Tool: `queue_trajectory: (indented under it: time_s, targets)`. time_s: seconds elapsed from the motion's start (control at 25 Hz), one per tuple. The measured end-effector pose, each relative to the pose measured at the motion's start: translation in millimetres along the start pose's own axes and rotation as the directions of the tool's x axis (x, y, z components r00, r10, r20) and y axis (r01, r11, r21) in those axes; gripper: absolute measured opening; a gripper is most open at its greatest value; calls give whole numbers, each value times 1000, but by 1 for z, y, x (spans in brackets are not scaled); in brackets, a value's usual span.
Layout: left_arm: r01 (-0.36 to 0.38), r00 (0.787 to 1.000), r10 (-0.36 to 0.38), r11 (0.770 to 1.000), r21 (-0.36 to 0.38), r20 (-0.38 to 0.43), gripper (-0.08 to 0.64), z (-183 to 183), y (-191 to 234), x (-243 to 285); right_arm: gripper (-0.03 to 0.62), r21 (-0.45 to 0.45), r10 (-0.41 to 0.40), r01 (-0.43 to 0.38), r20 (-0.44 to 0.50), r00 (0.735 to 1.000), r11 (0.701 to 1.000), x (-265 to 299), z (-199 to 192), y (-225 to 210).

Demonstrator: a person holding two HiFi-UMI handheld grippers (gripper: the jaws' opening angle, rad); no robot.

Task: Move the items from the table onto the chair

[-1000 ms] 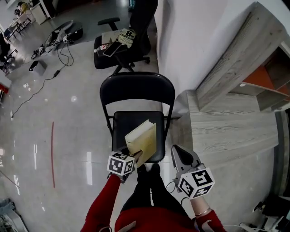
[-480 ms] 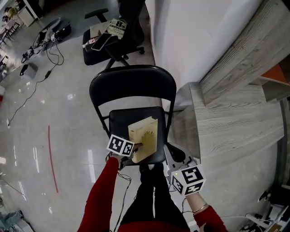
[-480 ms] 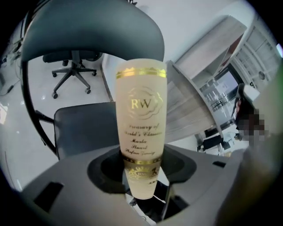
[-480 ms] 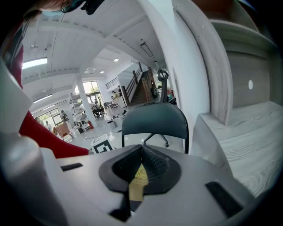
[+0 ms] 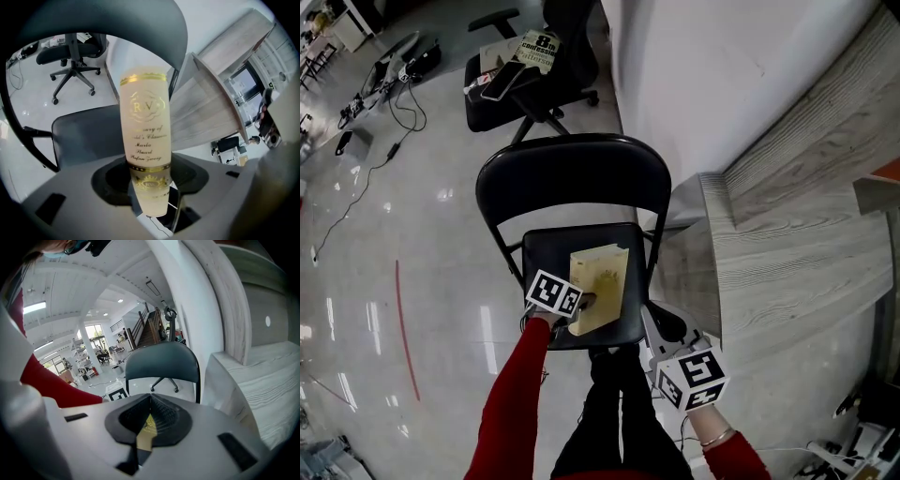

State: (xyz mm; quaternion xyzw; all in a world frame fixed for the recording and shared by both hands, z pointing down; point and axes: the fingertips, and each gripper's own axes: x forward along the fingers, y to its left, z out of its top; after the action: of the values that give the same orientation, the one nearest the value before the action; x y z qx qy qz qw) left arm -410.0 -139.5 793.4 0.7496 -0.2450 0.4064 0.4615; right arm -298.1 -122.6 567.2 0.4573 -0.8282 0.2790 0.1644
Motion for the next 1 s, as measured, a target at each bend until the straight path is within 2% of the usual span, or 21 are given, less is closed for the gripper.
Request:
queue_trajectory:
  time_s: [0.24,0.48,0.76,1.0]
  targets:
    - [-30,1000,30,999,-44,-9,252,10,9,6,12,13,18,-18,-15,1000,1000,2,-5,0]
    - [-101,994,96,985,-141,-44,268,18,24,12,12,36,29,-28,-27,999,999,-3,-11,-7]
    - [-162,982,142,971,-175,-121,291,20,41,20,12,43,29,-28,-41,999,999,-3,-14,-16]
    - [-176,979,154,969,-176,-131,311,23,49,23,12,45,42,-40,-58,997,998,0,-17,-17]
